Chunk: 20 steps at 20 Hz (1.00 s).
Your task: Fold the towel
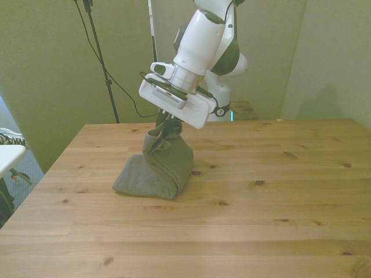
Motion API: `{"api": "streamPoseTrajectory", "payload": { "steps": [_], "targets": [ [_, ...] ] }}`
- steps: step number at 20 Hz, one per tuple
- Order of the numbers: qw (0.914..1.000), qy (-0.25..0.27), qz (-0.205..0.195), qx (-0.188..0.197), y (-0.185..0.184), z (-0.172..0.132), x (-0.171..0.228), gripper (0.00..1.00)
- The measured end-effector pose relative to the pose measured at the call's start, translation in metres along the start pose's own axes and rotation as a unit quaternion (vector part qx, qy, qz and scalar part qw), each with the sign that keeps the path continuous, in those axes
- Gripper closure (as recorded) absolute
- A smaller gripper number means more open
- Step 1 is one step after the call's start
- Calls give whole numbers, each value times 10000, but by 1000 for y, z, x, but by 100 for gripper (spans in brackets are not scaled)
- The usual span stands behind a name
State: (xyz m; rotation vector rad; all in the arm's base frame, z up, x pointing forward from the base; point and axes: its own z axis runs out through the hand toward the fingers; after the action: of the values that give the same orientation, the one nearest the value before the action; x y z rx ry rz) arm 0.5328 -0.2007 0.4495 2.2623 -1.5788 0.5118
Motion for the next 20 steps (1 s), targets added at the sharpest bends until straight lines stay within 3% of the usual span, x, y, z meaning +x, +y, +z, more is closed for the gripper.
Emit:
{"api": "streamPoseTrajectory", "payload": {
  "steps": [4, 12, 17, 20],
  "targets": [
    [9998, 0, 179, -41, 18, 14, 20, 0],
    [9983, -366, 234, 398, 19, 39, 36, 0],
    [9972, -467, 129, 563, 14, 29, 36, 0],
    [9916, -962, -138, 856, 5, 0, 14, 0]
  ]
}}
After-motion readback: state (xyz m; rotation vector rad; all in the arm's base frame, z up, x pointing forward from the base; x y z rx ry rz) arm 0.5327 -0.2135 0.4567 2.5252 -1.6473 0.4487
